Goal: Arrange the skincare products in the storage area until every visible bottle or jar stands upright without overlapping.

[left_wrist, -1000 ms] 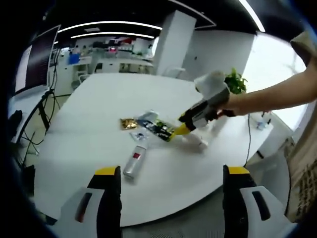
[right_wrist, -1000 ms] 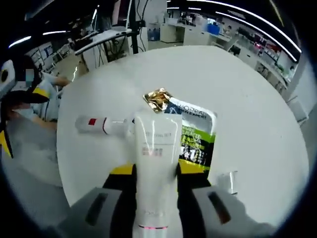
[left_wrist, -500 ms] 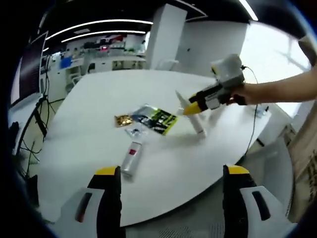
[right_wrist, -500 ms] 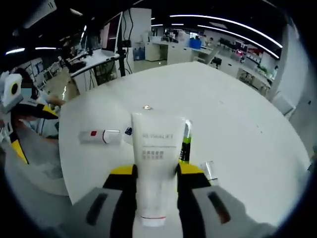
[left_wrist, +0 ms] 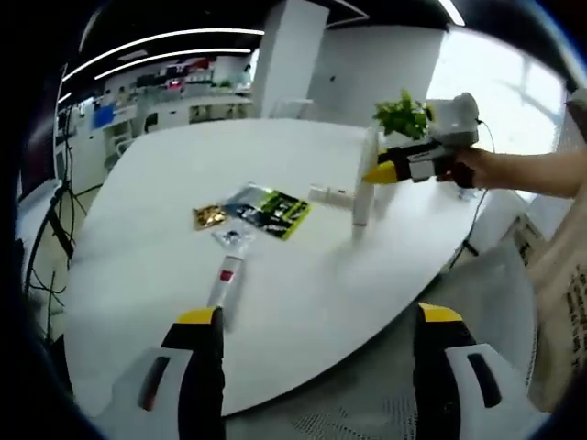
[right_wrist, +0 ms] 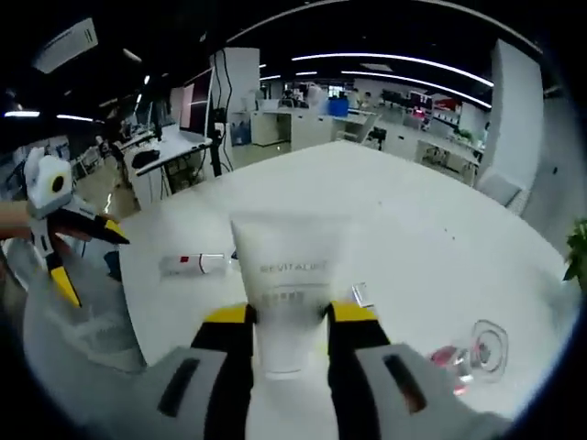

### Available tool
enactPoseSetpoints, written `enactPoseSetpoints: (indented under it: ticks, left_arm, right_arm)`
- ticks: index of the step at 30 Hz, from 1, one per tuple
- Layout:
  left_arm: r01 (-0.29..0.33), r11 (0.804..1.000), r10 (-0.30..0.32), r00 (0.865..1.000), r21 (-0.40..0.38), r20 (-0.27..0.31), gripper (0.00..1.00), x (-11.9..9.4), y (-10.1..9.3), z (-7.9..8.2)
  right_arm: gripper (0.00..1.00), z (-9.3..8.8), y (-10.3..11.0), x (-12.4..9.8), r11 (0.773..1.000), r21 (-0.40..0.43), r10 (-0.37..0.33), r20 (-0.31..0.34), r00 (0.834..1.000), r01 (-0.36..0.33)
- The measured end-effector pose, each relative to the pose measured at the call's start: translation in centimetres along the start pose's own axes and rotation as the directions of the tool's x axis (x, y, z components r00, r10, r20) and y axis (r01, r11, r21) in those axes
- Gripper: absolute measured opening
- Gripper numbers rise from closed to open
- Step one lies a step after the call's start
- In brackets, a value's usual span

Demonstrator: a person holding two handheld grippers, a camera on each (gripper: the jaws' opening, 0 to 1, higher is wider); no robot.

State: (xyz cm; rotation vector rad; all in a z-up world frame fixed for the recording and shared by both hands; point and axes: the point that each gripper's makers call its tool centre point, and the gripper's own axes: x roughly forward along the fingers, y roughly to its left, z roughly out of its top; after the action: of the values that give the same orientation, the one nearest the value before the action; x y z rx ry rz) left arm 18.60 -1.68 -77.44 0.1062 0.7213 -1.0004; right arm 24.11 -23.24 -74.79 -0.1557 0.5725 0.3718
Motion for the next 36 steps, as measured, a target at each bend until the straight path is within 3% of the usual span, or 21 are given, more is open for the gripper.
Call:
enactPoseSetpoints:
  ticks: [6,11,23,36]
  left_arm:
    - [0.030,1.000,-0.031,0.999,-0.005,-0.020,0.84,0.1,-0.5,0.2]
    - [0.068,0.997,-0.065,0.996,0.042,-0.067,0.85,0.7,-1.3,0.0]
    - [0.169,0.980,-0.166,0.985,0.102,-0.036,0.85,2.4,-4.4,4.6]
    - [0.301,0.948,-0.305,0.952,0.105,0.018,0.85,4.2,-9.8,8.4]
  right_arm:
    - [0.30,0.3,0.3,-2.2,0.999,0.033,-0.038,0.062,0.997,0.036]
    - [0.30,0.0,0.6,-3.7,0.997,0.041,-0.065,0.081,0.995,0.061]
    - [0.30,-1.7,1.5,-6.9,0.990,0.097,-0.113,0.102,0.988,0.103]
    - [0.30,-2.4,3.1,-8.3,0.989,0.105,-0.113,0.110,0.988,0.101]
